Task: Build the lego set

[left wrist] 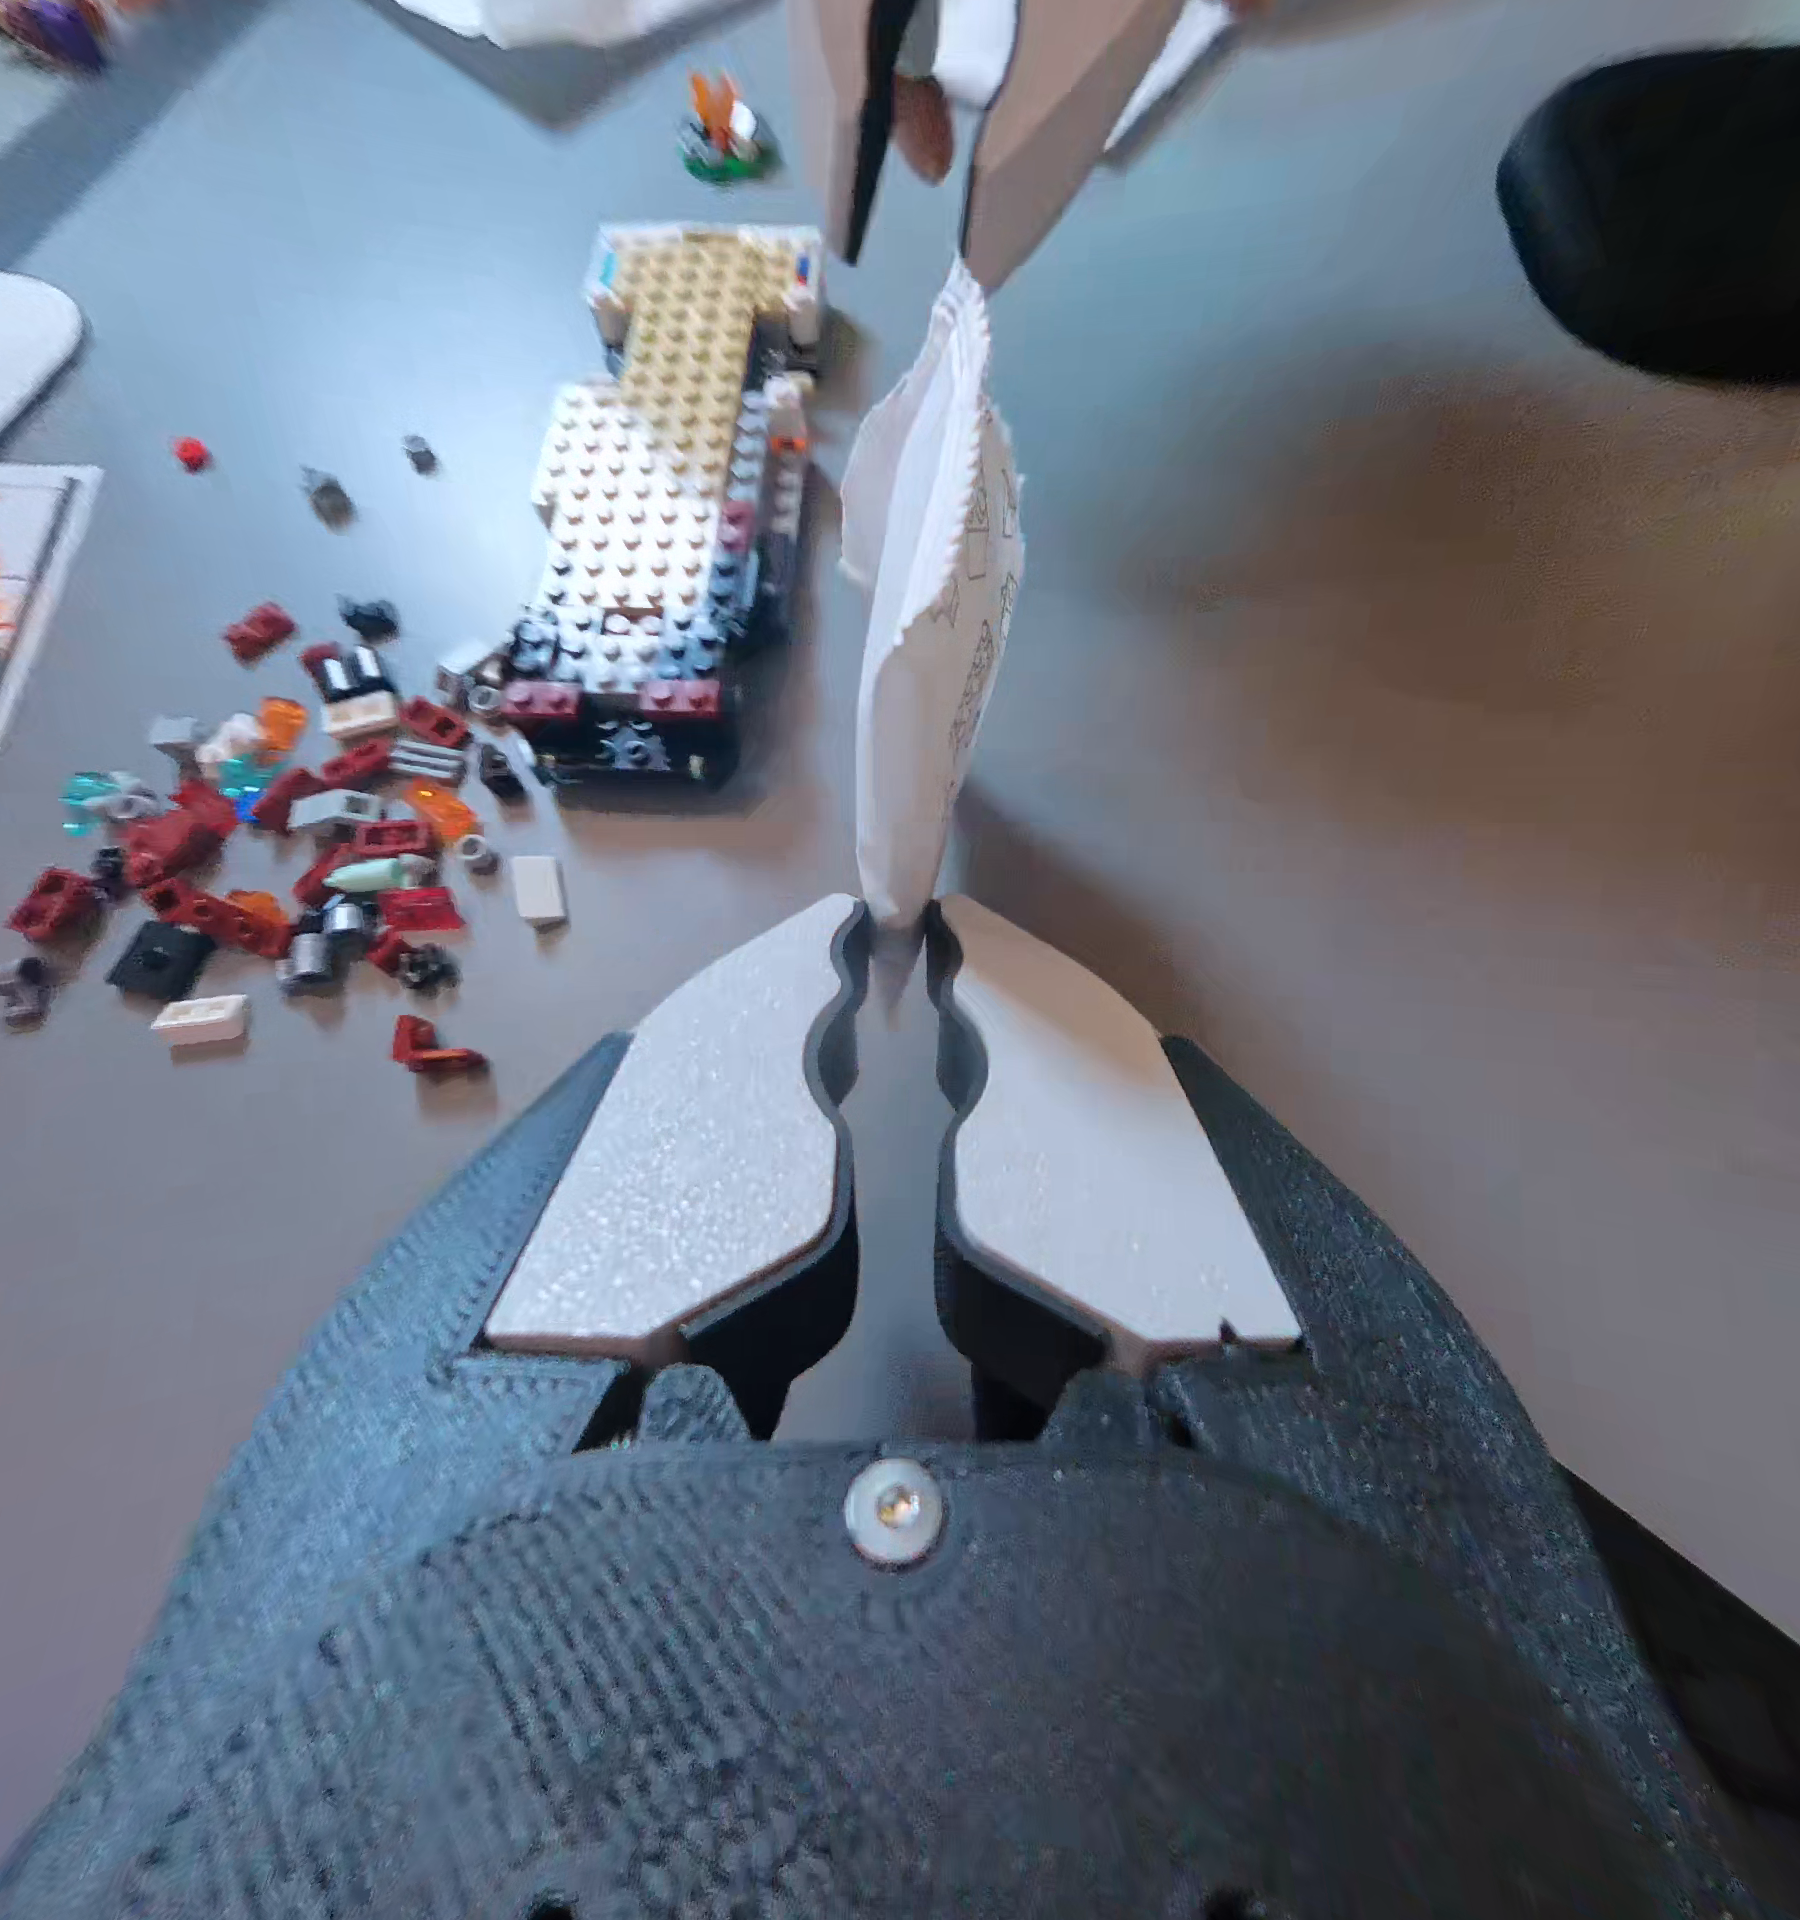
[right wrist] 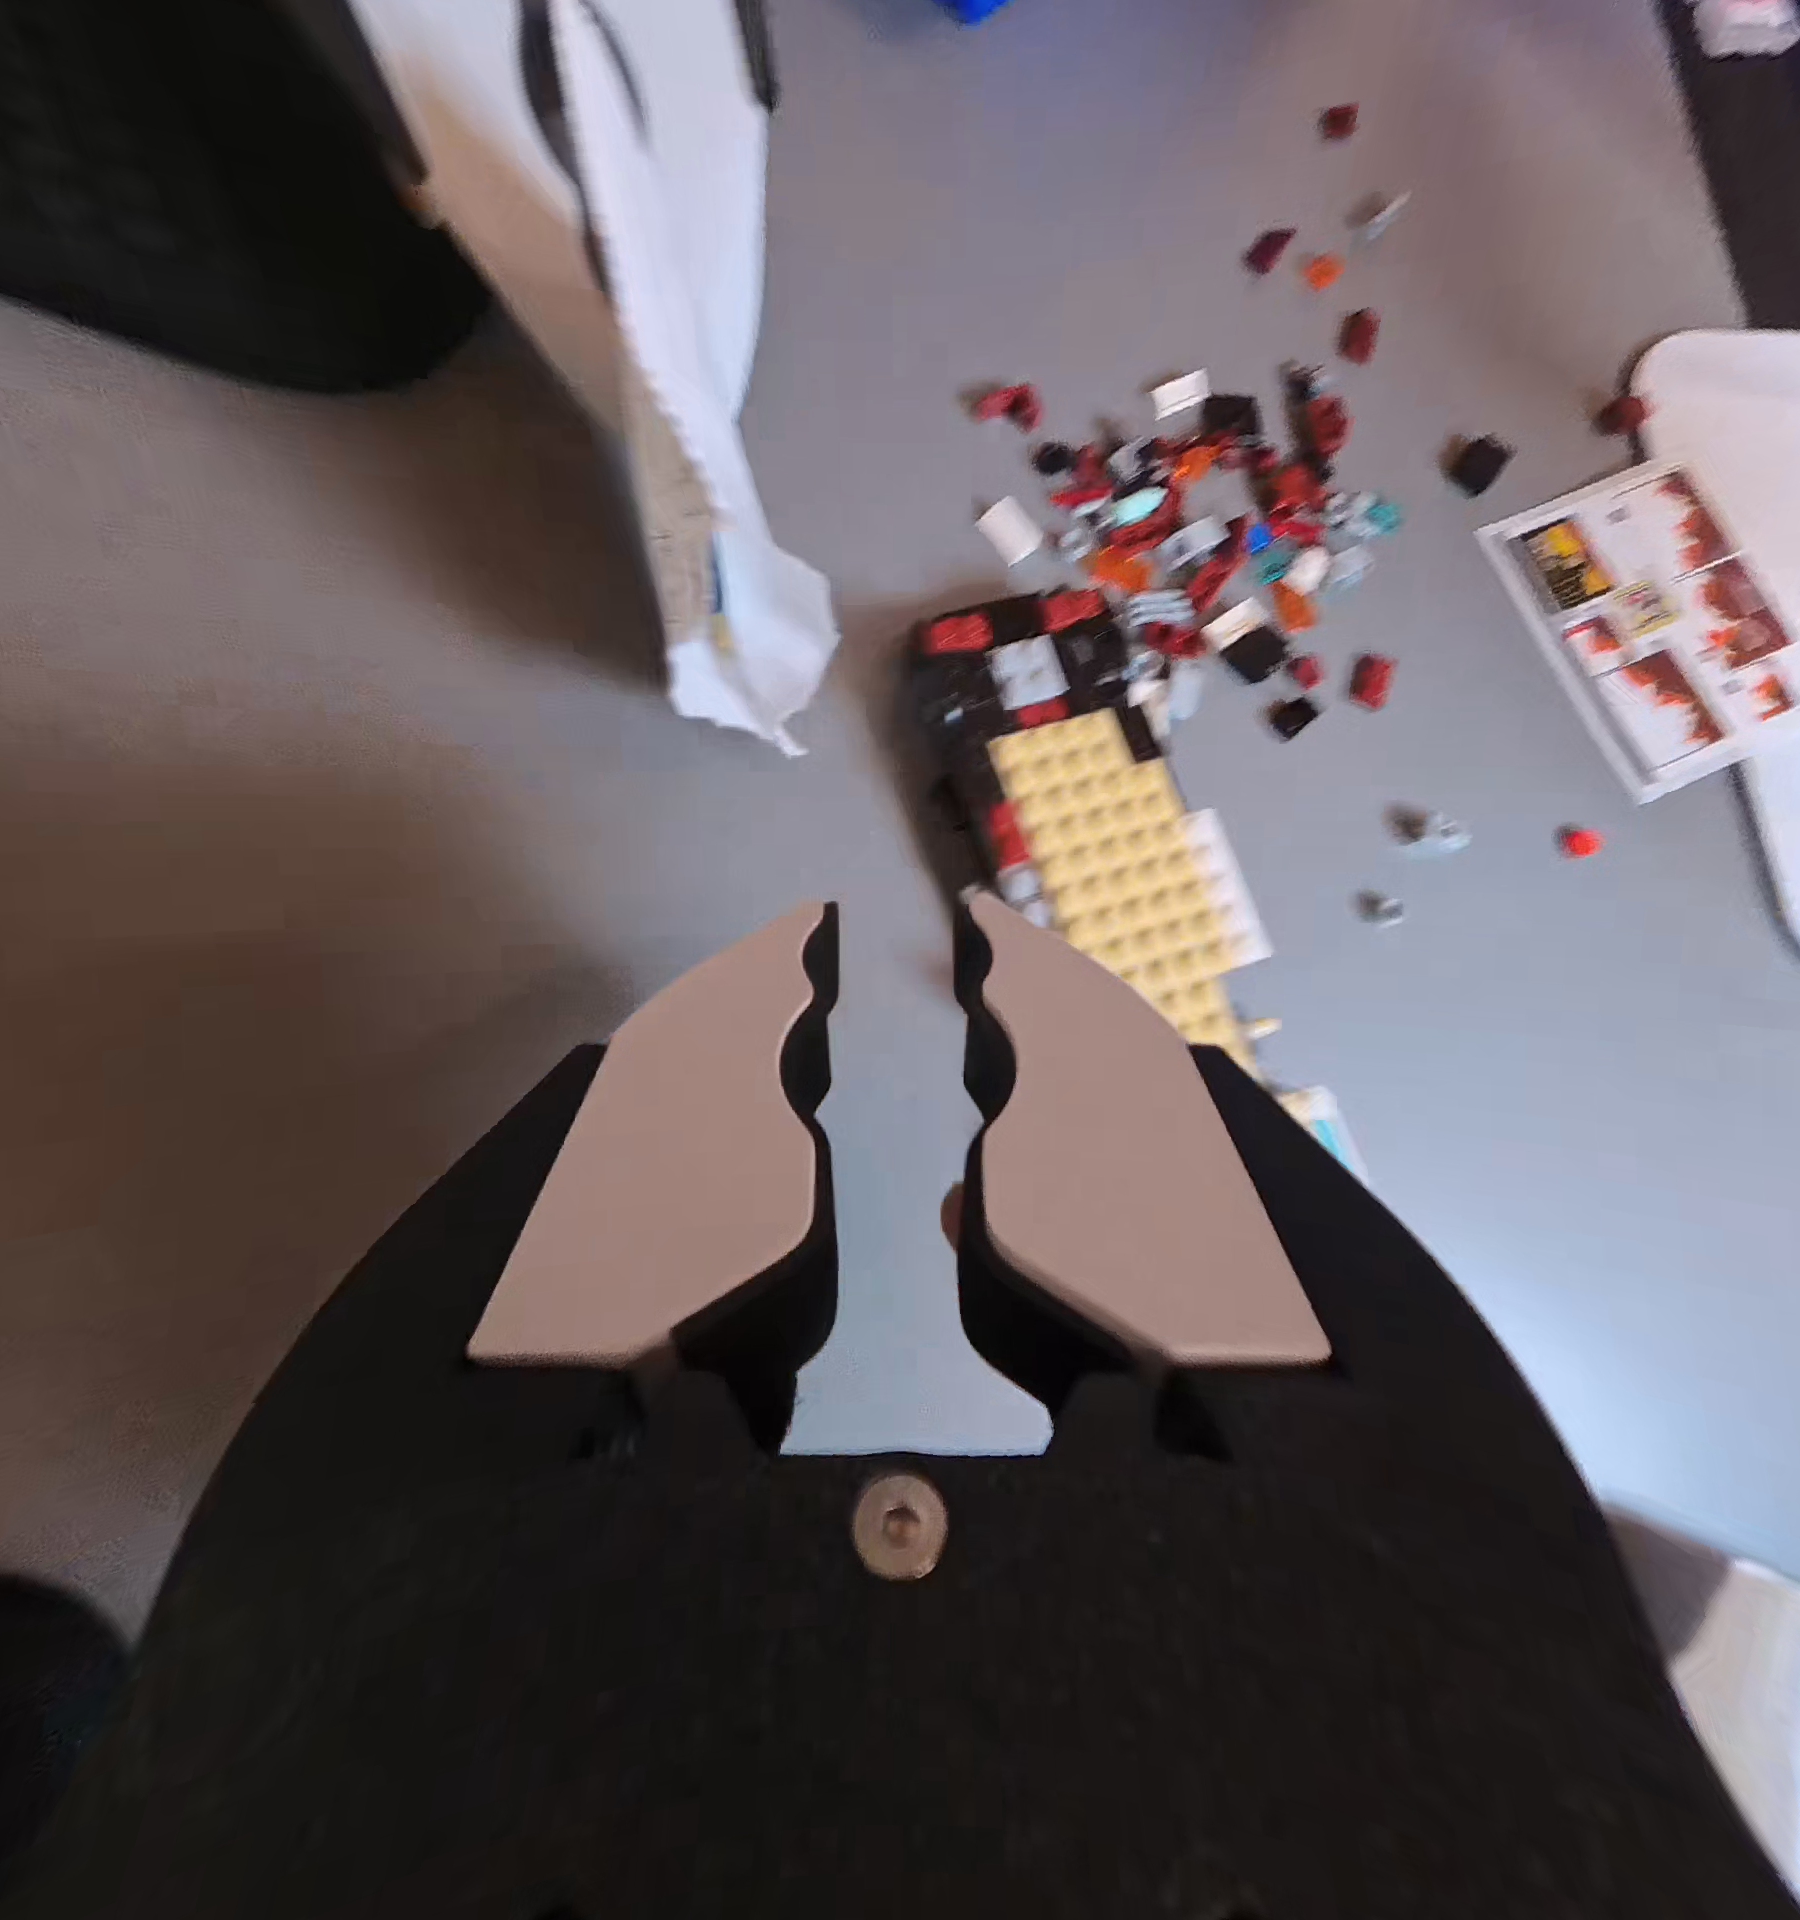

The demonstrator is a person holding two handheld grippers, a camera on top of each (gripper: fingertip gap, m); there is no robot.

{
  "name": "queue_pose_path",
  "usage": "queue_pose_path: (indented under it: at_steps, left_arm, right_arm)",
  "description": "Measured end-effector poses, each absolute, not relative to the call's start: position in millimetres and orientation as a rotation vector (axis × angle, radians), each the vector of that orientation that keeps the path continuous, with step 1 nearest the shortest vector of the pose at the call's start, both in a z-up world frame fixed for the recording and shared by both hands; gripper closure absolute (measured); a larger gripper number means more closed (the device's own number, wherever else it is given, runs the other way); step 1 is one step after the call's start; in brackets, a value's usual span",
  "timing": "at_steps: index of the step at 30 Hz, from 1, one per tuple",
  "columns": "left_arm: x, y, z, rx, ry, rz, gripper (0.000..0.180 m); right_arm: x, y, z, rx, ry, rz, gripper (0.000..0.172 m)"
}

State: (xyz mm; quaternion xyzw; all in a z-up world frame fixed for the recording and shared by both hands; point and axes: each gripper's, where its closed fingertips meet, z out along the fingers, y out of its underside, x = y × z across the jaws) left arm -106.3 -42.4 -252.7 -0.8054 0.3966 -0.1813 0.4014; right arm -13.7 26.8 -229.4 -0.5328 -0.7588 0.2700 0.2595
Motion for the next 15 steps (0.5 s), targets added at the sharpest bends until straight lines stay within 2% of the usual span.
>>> queue_pose_path:
  at_steps: [6,11,13,15]
  left_arm:
    - [-73.0,-50.9,-263.8,-2.103,1.243,-0.434,0.171]
    - [-58.7,-52.8,-259.4,-2.129,1.418,-0.393,0.171]
    - [-56.8,-54.6,-255.8,-2.138,1.473,-0.385,0.171]
    - [-55.5,-54.2,-253.4,-2.143,1.502,-0.376,0.170]
  right_arm:
    - [6.6,-26.2,-261.0,-1.438,-2.066,0.764,0.139]
    - [-4.1,-31.4,-233.8,-1.365,-1.952,0.846,0.130]
    - [-9.1,-33.6,-218.6,-1.326,-1.903,0.902,0.131]
    - [-10.2,-38.7,-214.0,-1.287,-1.913,0.940,0.142]
